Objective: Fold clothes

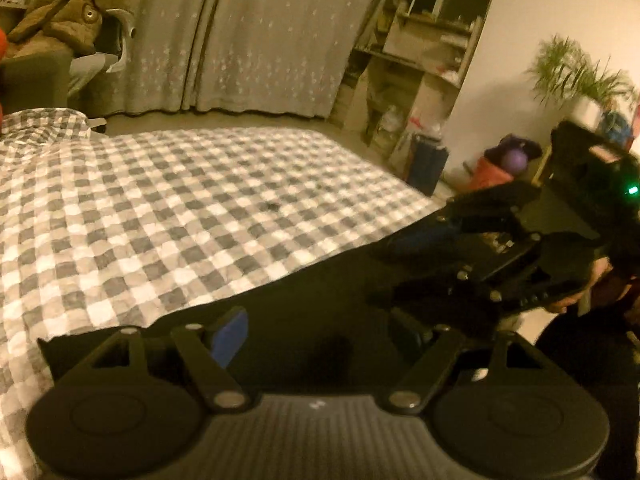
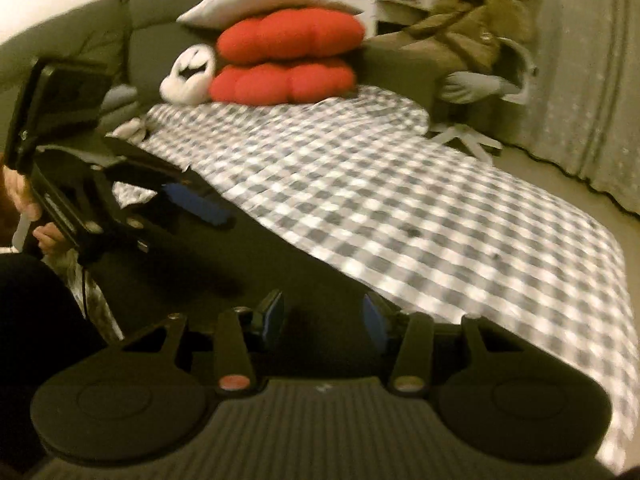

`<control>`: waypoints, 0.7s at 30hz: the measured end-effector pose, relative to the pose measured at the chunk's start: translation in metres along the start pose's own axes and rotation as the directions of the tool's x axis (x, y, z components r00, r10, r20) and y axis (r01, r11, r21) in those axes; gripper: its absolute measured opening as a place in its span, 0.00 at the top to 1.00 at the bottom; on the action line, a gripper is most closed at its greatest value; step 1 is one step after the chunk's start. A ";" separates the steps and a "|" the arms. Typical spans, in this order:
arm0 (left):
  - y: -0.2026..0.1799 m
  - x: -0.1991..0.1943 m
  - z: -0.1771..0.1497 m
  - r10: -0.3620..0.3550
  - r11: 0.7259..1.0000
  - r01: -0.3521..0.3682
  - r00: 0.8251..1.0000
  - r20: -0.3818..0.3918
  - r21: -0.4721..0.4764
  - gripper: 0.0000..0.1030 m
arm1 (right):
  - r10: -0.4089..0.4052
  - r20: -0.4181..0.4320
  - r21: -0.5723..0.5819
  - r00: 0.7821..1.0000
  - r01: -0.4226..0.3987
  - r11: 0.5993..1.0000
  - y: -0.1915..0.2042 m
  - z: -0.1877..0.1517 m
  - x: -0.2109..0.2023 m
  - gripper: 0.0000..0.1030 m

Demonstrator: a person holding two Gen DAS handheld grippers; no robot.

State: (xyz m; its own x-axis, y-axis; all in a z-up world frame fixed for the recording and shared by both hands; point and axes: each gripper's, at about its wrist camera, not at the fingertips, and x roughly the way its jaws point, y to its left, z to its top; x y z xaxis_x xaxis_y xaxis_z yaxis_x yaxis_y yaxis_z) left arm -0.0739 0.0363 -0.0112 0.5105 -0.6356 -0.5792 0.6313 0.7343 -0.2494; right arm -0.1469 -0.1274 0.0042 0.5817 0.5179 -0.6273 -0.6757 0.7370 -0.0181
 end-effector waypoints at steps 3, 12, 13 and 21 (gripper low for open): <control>0.006 0.001 -0.012 0.040 0.999 -0.040 0.999 -0.016 0.029 0.24 | -0.005 -0.035 -0.029 0.999 0.004 1.000 -0.004 -0.006 0.011 0.53; 0.046 -0.061 -0.043 0.124 0.992 -0.123 0.992 0.020 -0.015 0.24 | -0.080 -0.053 0.039 0.995 0.082 0.996 -0.060 -0.047 -0.028 0.47; 0.051 -0.069 -0.046 0.124 0.992 -0.122 0.992 0.033 -0.037 0.24 | -0.089 -0.049 0.057 0.995 0.092 0.994 -0.065 -0.052 -0.035 0.46; 0.080 -0.094 -0.055 0.185 0.962 -0.170 0.981 0.052 -0.215 0.23 | -0.178 0.027 0.216 0.984 0.168 0.962 -0.093 -0.077 -0.079 0.44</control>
State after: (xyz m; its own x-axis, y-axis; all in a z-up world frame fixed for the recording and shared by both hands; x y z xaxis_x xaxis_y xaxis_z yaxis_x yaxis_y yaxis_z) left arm -0.1036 0.1678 -0.0197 0.6482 -0.5000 -0.5743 0.3948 0.8656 -0.3080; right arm -0.1643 -0.2704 -0.0045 0.7045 0.3897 -0.5931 -0.4542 0.8898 0.0450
